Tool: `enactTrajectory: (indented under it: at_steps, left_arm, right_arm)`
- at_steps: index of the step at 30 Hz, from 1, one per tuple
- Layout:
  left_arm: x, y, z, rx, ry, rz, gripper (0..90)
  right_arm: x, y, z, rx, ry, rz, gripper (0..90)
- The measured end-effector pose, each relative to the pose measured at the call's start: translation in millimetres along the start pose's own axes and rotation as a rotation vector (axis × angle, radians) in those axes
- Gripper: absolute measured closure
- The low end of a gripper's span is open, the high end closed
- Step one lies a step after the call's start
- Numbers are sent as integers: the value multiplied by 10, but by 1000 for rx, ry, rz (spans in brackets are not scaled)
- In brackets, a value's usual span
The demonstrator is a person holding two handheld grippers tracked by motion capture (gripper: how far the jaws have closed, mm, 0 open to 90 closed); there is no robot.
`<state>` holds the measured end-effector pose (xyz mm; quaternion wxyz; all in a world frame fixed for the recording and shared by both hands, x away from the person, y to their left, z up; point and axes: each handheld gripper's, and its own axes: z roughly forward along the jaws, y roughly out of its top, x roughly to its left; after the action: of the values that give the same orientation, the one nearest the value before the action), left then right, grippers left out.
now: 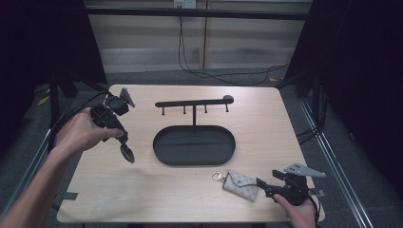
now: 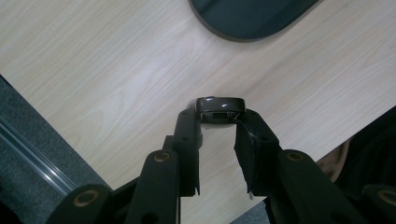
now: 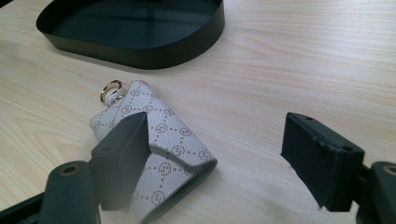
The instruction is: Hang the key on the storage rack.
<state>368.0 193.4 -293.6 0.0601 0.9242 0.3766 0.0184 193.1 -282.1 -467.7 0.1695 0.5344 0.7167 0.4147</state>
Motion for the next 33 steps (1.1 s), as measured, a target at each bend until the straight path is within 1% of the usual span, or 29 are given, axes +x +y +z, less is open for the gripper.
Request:
enactTrajectory:
  at_steps: [2,4,5,6,8,9,10,14,17,21,23,26,29,31,33]
  left_arm:
    - [-38,40,-12,0,-3,11,707]
    - [-72,62,-26,-13,-5,17,707]
    - [-95,77,-23,-8,-1,21,707]
    - [-118,98,-14,-1,-3,34,707]
    - [-149,127,-7,0,-1,32,707]
    - [-163,151,-7,-1,-7,34,707]
    - [-165,164,-11,-4,-7,38,707]
    - [-194,236,-26,-11,-14,32,707]
    - [-229,282,-25,-13,-26,38,707]
    - [-311,345,-16,-4,-27,60,707]
    - [-327,382,-25,-7,-40,64,708]
    - [-342,441,-42,-10,-36,51,707]
    - [-329,494,-63,-18,-38,28,707]
    - [-318,530,-59,-10,-38,22,707]
    - [-312,562,-55,-18,-41,14,707]
  right_arm:
    - [0,0,1,-1,1,-1,234]
    - [0,0,0,0,3,-2,234]
    - [1,-1,0,-1,3,-2,234]
    - [2,-1,1,1,2,-3,234]
    - [3,0,4,3,2,-3,234]
    - [3,-1,5,2,2,-6,234]
    - [5,0,1,2,3,-5,234]
    - [6,0,2,1,1,-3,234]
    - [5,0,2,2,3,-5,234]
    - [6,0,6,4,4,-8,234]
    - [6,1,7,5,5,-10,234]
    - [7,0,4,3,4,-11,234]
    - [5,0,8,5,5,-12,234]
    - [7,0,9,5,6,-15,234]
    - [10,1,11,7,4,-16,234]
